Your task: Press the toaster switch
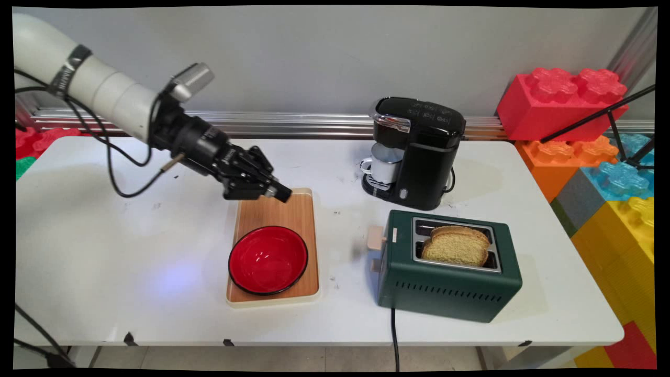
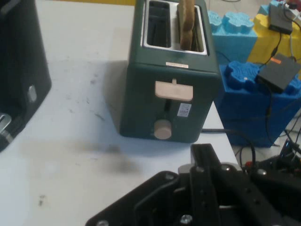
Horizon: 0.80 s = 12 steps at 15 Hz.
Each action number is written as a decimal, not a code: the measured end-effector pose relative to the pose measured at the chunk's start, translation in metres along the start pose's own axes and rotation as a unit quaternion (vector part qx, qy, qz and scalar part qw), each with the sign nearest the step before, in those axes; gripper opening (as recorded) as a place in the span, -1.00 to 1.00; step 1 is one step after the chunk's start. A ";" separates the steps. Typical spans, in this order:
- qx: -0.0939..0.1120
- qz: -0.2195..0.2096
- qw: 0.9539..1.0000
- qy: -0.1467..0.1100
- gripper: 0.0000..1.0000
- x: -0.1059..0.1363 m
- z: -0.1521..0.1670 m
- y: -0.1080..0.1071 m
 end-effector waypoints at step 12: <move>-0.001 0.037 0.999 -0.011 -1.00 0.048 0.103 -0.004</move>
